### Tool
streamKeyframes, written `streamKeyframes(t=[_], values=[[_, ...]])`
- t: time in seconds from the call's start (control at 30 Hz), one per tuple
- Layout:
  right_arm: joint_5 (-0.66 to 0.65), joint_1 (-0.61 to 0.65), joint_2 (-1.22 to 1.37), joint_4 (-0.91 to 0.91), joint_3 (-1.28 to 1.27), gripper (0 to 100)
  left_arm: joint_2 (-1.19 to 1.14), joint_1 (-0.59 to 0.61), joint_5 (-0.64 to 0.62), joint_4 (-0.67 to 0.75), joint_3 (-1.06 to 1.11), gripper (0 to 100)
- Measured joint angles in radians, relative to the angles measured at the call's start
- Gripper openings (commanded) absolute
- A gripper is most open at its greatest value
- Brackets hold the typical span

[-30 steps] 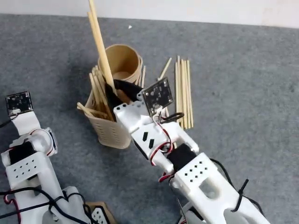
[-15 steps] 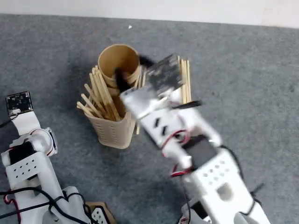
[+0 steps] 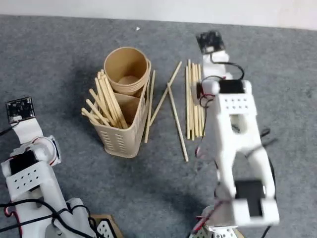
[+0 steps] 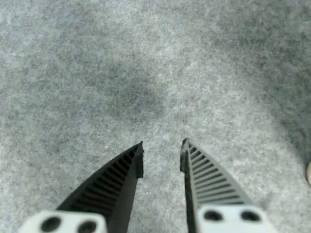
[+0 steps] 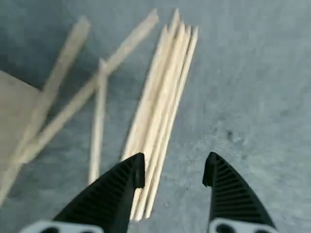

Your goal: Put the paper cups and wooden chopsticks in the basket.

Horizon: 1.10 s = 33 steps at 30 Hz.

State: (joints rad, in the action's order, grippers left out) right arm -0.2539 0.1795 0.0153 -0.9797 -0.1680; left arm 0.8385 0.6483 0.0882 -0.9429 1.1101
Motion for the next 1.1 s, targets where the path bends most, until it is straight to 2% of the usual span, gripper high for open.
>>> streamKeyframes(t=[0.13, 0.33, 0.7, 1.1], values=[[0.0, -0.017, 0.17, 0.101, 0.0, 21.0, 0.0, 0.0, 0.0, 0.0, 0.0, 16], [0.0, -0.015, 0.273, 0.161, -0.002, 21.0, 0.0, 0.0, 0.0, 0.0, 0.0, 16], [-0.002, -0.074, 0.379, 0.17, 0.003, 21.0, 0.0, 0.0, 0.0, 0.0, 0.0, 16], [0.014, -0.072, 0.376, 0.172, 0.003, 20.7, 0.0, -0.003, 0.0, 0.0, 0.0, 16]])
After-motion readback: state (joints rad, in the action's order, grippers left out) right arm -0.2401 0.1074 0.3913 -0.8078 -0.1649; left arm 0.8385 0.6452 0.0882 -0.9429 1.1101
